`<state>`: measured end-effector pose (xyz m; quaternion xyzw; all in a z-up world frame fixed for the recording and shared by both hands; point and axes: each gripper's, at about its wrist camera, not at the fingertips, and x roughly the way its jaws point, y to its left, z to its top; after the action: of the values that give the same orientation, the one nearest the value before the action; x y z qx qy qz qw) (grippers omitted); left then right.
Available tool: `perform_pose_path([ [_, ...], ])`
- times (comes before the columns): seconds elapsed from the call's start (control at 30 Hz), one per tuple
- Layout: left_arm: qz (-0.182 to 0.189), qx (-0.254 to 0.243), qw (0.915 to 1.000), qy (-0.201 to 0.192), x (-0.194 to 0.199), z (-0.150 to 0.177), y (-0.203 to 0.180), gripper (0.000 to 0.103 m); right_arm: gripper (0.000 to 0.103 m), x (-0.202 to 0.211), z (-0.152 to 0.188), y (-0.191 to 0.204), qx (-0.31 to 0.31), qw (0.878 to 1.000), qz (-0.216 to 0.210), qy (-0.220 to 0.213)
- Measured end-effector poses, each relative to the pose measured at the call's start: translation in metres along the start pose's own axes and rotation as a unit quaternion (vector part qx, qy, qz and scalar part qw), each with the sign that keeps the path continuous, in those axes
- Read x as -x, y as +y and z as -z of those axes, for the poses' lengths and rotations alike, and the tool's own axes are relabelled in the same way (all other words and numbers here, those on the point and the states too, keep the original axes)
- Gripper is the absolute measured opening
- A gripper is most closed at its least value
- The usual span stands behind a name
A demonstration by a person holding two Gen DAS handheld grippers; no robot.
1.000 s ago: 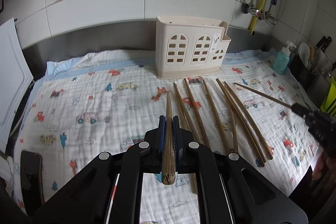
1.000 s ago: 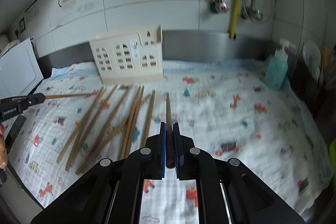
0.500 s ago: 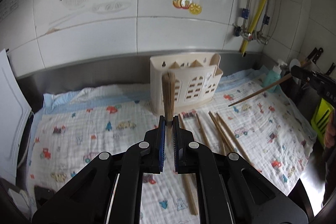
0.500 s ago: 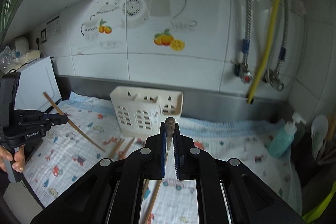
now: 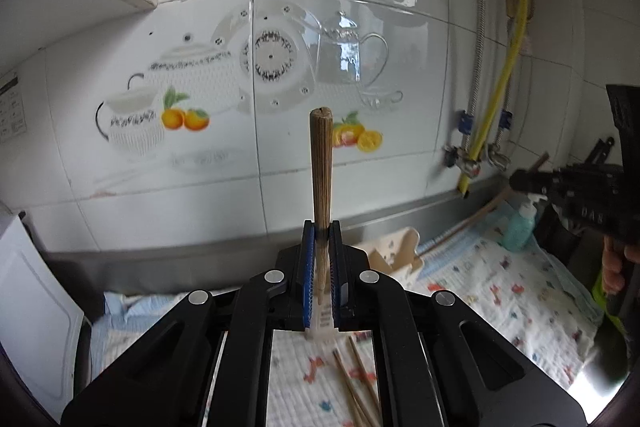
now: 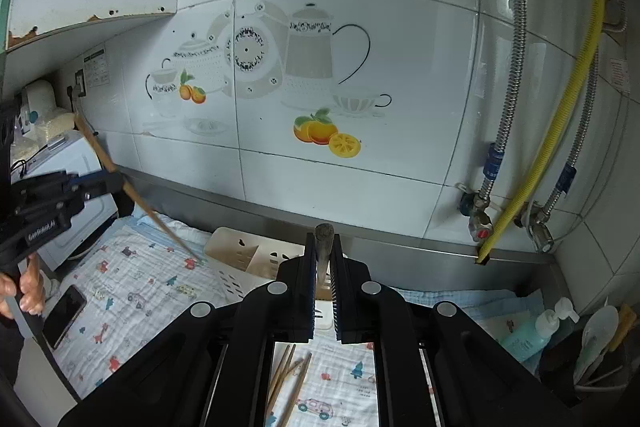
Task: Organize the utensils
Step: 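Lift the left tool's chopstick upright toward the holder while the right tool does likewise, then lower the left tool's chopstick into the holder and open while the right tool does likewise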
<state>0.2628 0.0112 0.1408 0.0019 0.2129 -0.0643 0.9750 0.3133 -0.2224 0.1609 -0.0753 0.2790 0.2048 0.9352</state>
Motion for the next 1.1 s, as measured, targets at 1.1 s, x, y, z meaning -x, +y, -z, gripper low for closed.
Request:
perform_pose_path([
  [1.1,0.001,0.030,0.9973,0.067,-0.077,0.008,0.015,0.025,0.019,-0.064,0.016,-0.007,-0.011,0.999,0.016,0.046],
])
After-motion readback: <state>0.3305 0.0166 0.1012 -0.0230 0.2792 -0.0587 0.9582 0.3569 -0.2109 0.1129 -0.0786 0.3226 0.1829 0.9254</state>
